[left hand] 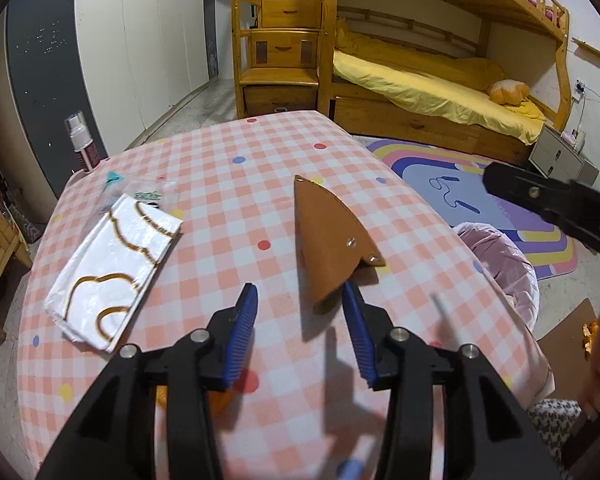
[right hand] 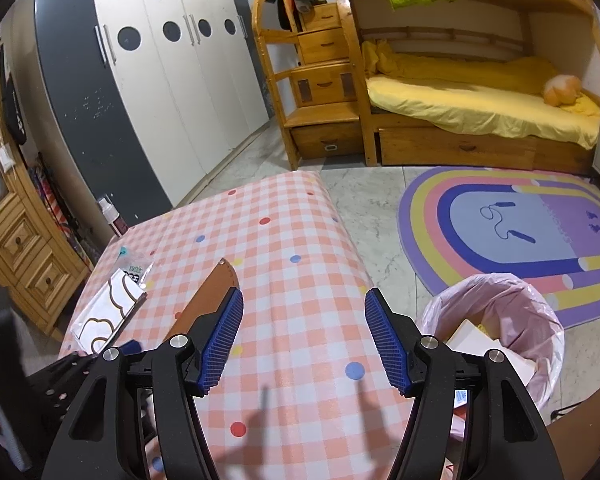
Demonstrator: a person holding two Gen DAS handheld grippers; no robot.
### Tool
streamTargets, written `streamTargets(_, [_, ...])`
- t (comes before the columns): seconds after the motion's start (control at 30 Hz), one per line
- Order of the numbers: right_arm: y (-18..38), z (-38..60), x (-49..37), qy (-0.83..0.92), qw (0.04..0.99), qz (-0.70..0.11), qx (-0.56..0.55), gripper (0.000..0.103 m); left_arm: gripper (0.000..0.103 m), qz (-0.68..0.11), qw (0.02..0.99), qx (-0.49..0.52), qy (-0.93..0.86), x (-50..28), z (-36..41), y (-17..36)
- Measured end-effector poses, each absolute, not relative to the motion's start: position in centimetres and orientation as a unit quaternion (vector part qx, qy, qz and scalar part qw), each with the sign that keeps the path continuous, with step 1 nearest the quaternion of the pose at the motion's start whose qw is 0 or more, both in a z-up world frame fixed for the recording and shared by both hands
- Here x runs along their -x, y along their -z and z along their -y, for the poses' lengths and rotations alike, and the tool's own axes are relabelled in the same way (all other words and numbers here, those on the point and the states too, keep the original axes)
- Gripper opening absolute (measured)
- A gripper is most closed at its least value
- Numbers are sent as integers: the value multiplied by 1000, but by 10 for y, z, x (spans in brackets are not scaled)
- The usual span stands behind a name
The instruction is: Collect trash
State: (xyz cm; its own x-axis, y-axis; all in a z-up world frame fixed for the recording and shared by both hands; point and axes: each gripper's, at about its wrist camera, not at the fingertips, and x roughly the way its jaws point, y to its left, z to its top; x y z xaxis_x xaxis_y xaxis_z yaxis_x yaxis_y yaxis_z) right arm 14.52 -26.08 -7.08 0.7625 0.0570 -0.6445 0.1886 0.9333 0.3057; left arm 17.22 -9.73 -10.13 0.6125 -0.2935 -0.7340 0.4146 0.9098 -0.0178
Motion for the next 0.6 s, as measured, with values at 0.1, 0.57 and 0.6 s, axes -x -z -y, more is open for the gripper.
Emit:
streamTargets(0.1, [72,255,-146,33,922,-347,-169,64,49,-379,902,-84,189,-161,81,91])
streamTargets(0.57, [74,212,-160,8,921,-368,-128,64,62,-348,931,-43,99,-186,-29,57])
streamTargets(0.6, [74,208,-161,6,921,-368,-127,64,62,-355,929,-29,98,-190,-35,62])
